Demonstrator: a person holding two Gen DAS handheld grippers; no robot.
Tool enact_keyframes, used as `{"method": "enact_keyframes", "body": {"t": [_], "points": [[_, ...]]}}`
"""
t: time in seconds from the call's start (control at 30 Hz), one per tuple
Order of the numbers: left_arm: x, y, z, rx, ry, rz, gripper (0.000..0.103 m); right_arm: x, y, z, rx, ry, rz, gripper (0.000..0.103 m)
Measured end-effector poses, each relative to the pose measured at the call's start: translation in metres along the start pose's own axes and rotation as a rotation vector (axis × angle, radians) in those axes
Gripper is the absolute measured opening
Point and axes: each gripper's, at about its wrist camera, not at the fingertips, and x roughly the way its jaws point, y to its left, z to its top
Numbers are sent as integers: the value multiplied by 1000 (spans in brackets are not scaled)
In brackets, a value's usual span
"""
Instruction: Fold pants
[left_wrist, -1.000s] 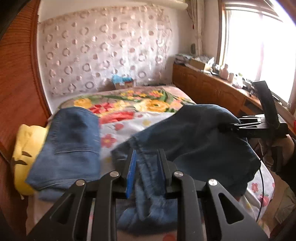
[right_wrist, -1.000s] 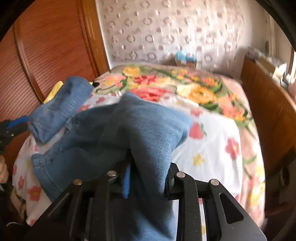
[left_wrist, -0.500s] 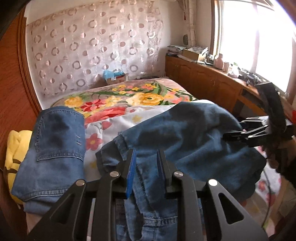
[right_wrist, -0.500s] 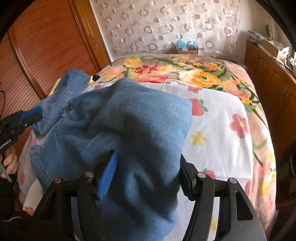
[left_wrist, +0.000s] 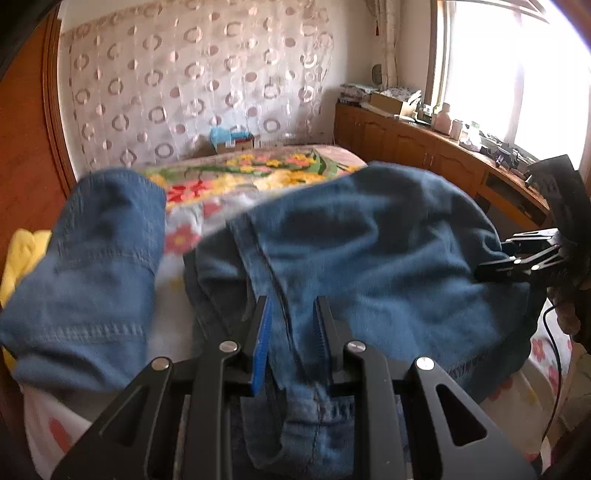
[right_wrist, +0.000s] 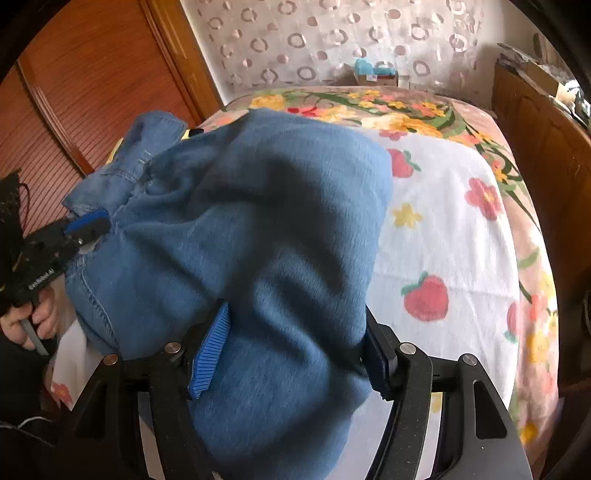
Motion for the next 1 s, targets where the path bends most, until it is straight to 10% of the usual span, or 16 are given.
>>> {"method": "enact_keyframes", "body": {"t": [1.0], "points": [[-55,12,-39,8,-26,-22,21,-6,0,-25,44,0,-8,67]]}}
